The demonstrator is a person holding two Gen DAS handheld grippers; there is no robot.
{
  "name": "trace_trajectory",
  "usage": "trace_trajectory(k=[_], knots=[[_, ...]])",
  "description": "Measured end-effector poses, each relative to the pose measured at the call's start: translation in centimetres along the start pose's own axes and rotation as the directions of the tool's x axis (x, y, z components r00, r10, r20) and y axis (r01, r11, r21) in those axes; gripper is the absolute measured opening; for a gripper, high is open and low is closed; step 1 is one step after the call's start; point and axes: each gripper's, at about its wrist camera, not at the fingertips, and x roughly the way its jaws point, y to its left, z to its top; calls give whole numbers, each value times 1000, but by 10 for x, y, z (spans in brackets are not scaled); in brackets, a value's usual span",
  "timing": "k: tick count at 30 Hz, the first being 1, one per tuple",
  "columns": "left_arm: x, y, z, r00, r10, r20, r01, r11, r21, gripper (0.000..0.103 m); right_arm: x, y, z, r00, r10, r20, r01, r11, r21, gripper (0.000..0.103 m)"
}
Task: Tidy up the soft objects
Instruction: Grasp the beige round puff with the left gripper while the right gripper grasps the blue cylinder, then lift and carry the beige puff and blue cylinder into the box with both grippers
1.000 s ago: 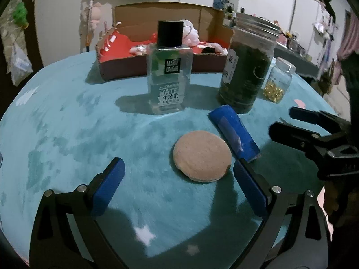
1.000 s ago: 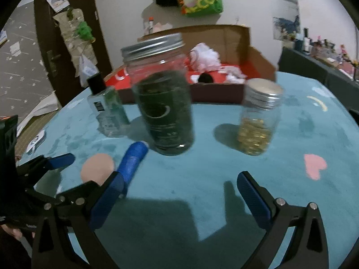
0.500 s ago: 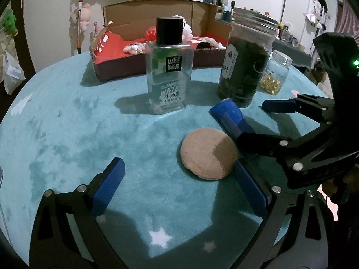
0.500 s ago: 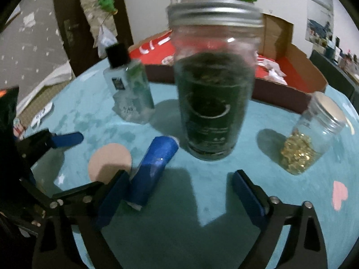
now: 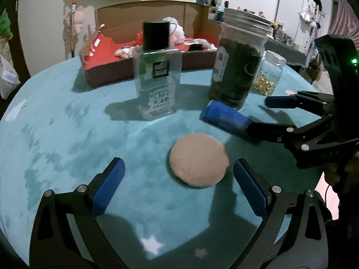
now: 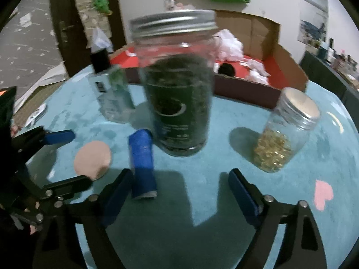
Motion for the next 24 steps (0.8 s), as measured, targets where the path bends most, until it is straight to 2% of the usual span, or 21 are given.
trace_trajectory(k=[3, 4, 5, 6, 8, 9, 10, 15, 20, 24], knots=[[2, -5, 2, 1000, -3, 4, 3, 1000, 26, 97, 2, 3, 2, 999, 49, -2, -49, 998, -33, 81], [3, -7, 2, 1000, -7, 6, 7, 999, 38, 91, 3, 6, 2, 998, 56, -4, -56, 997, -49, 79], [4, -9, 3, 1000, -12, 4, 12, 999, 47, 77, 5, 9, 3, 998, 61, -8, -61, 996, -68, 74], [5, -10, 3, 1000, -22, -1, 22, 998, 53, 72, 6, 12, 3, 998, 64, -11, -65, 994, -83, 71], [6, -13, 3, 1000, -21, 7, 21, 997, 68, 56, 10, 19, 4, 997, 73, -21, -75, 990, -118, 50], [5, -14, 3, 999, -35, 13, 34, 997, 70, 50, 11, 22, 3, 997, 74, -22, -76, 988, -131, 43], [4, -14, 3, 999, -43, 15, 42, 997, 62, 50, 11, 25, 3, 997, 71, -20, -73, 987, -146, 27], [-4, -21, 3, 997, -65, 35, 63, 996, 60, 46, -3, 24, -3, 993, 115, 5, -113, 982, -153, 24], [-10, -38, 4, 994, -88, 59, 82, 993, 84, 46, -26, 18, -14, 992, 117, 51, -111, 987, -113, 24], [-8, -48, 6, 992, -109, 62, 102, 990, 98, 46, -37, 11, -24, 994, 83, 68, -77, 993, -84, 24]])
